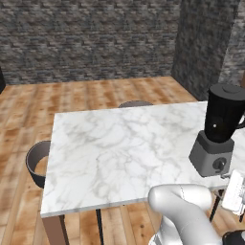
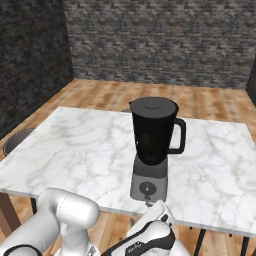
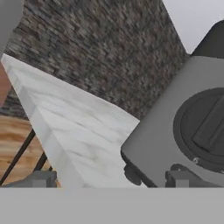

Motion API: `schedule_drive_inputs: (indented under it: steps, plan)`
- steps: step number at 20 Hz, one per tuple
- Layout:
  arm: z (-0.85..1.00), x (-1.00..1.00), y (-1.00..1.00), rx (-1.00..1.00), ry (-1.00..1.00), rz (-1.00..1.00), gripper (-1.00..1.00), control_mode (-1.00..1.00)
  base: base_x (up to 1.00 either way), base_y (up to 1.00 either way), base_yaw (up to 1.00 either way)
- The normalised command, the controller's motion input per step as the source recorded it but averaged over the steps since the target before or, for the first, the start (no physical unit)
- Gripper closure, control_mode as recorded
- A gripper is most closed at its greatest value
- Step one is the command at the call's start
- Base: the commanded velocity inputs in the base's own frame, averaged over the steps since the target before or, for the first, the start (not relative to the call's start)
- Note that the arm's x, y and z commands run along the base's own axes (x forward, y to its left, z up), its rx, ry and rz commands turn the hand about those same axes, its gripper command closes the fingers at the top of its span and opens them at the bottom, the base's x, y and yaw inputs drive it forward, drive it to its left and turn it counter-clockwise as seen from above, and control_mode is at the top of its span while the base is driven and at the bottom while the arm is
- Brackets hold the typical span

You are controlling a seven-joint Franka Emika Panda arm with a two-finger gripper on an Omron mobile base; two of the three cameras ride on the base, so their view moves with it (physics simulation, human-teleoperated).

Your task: Grab the garlic and lemon from the fridge, place them in the blender, close the lid, and turn on the blender to create a marinade.

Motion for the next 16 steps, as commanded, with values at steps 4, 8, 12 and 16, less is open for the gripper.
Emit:
schedule_drive_inputs:
  steps: [4,8,12,16]
  plan:
    - [0.20,0.26,0.14,0.00,0.00,0.00,-1.00,-1.00,0.00,0.00,0.00]
    - [0.02,0.31,0.05,0.00,0.00,0.00,-1.00,-1.00,0.00,0.00,0.00]
    - [0.00,0.29,0.00,0.00,0.00,0.00,-1.00,-1.00,0.00,0.00,0.00]
    - [0.00,0.14,0.00,0.00,0.00,0.00,-1.00,-1.00,0.00,0.00,0.00]
